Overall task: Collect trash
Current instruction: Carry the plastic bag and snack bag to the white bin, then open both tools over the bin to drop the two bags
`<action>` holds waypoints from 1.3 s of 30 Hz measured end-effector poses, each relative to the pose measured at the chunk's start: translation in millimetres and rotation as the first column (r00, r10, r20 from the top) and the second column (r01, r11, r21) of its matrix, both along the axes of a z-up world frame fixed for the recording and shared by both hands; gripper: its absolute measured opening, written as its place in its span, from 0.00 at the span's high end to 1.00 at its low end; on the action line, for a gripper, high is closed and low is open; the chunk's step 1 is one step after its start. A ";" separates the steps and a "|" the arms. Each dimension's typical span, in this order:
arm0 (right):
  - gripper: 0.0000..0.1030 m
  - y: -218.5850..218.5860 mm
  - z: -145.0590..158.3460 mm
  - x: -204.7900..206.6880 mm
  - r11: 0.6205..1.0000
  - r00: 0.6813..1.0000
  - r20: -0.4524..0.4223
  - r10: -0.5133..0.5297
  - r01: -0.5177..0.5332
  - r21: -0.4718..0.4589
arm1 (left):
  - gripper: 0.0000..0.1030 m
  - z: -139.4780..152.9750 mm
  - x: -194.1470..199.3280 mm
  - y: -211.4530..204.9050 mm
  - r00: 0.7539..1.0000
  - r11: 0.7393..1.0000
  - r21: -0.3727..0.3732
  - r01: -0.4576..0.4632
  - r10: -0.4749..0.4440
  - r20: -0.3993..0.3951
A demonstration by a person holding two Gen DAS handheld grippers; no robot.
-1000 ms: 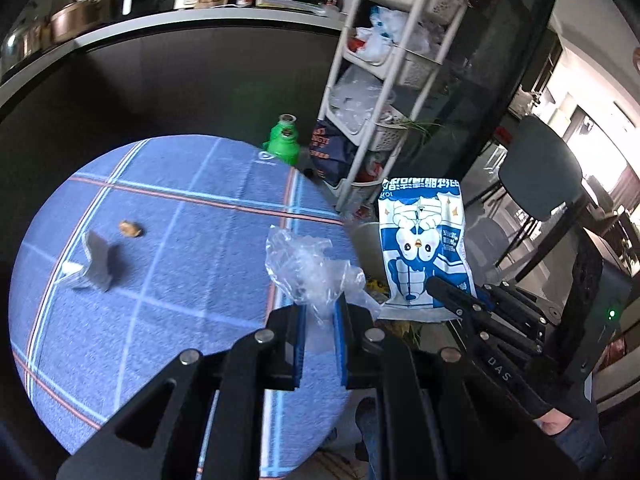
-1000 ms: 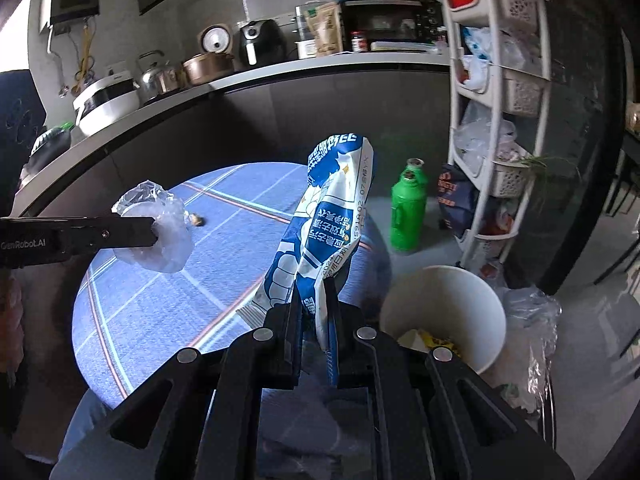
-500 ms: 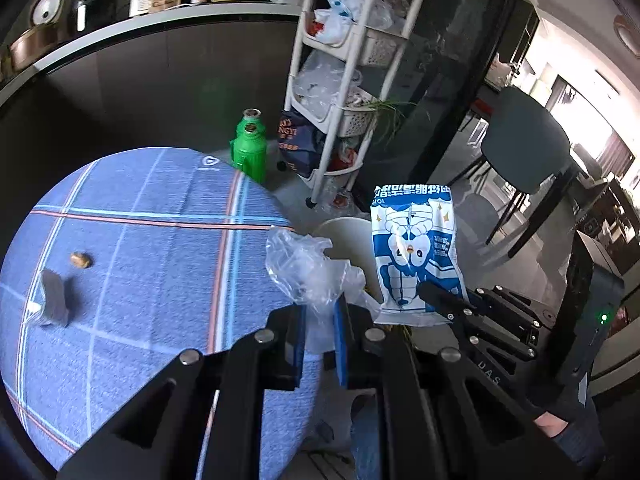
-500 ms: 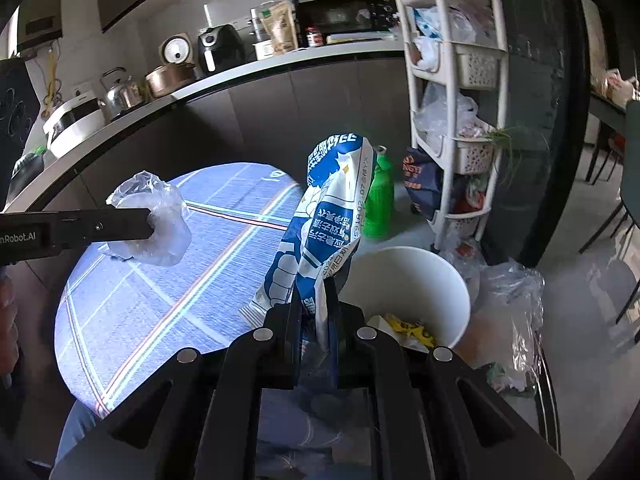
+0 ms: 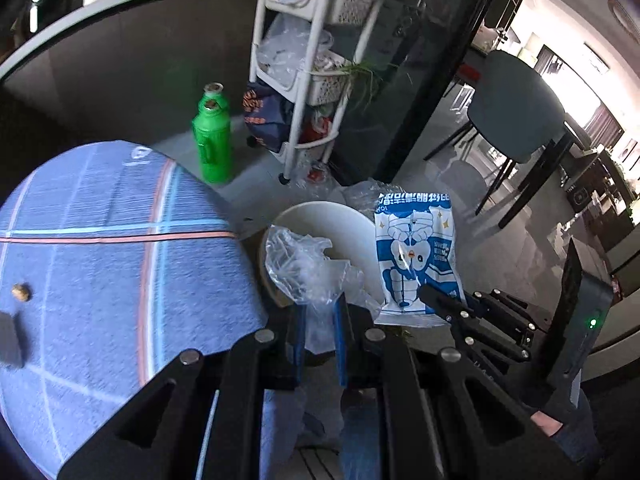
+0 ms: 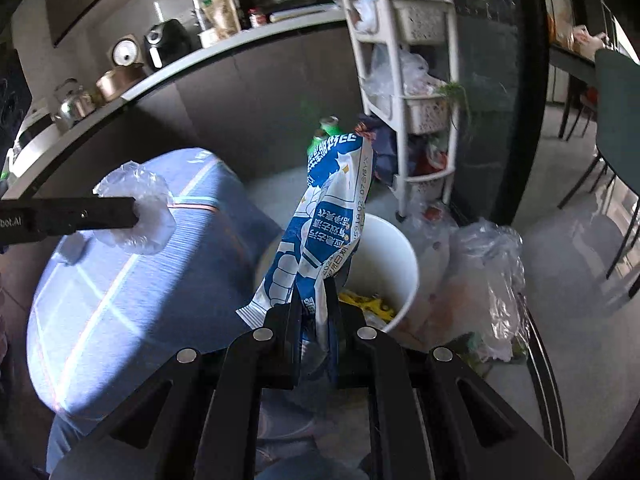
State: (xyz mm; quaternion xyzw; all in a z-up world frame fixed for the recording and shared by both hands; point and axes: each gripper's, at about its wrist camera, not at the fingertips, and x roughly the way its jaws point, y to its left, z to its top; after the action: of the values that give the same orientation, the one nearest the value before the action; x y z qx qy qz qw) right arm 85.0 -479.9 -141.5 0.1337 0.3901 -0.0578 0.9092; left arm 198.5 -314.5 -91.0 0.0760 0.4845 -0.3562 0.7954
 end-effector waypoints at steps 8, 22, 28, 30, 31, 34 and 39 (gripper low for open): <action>0.91 -20.7 -32.0 26.6 1.000 0.998 -0.052 0.023 -0.023 -0.005 | 0.85 -39.5 27.2 -43.1 0.997 0.999 0.023 0.046 -0.044 -0.069; 0.08 -15.0 -53.9 35.8 0.983 0.990 -0.091 0.109 -0.121 -0.141 | 0.04 -40.2 39.9 -42.4 0.998 0.998 -0.019 -0.057 0.057 -0.025; 0.08 -8.6 -50.7 29.7 0.987 0.992 -0.091 0.093 -0.104 -0.121 | 0.04 -44.2 39.8 -39.3 0.997 0.996 0.039 -0.078 0.079 -0.025; 0.08 -7.6 -48.8 28.2 0.987 0.992 -0.088 0.095 -0.106 -0.122 | 0.04 -42.2 38.5 -37.7 0.997 0.996 0.043 -0.076 0.077 -0.016; 0.08 -6.7 -47.6 26.7 0.987 0.991 -0.088 0.096 -0.106 -0.124 | 0.04 -40.6 37.9 -36.3 0.997 0.996 0.040 -0.077 0.078 -0.013; 0.08 -4.8 -43.6 24.2 0.987 0.992 -0.086 0.095 -0.105 -0.119 | 0.04 -32.7 34.3 -30.0 0.996 0.996 0.033 -0.086 0.086 0.003; 0.08 1.9 -28.0 20.8 0.989 0.993 -0.073 0.091 -0.099 -0.112 | 0.04 -11.9 29.8 -15.1 0.993 0.994 0.001 -0.111 0.111 0.027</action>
State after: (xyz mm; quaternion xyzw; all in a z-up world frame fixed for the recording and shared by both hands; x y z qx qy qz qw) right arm 105.8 -478.0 -169.5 0.0604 0.4227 -0.0413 0.9033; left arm 228.2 -329.6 -102.8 0.0549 0.4776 -0.3095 0.8204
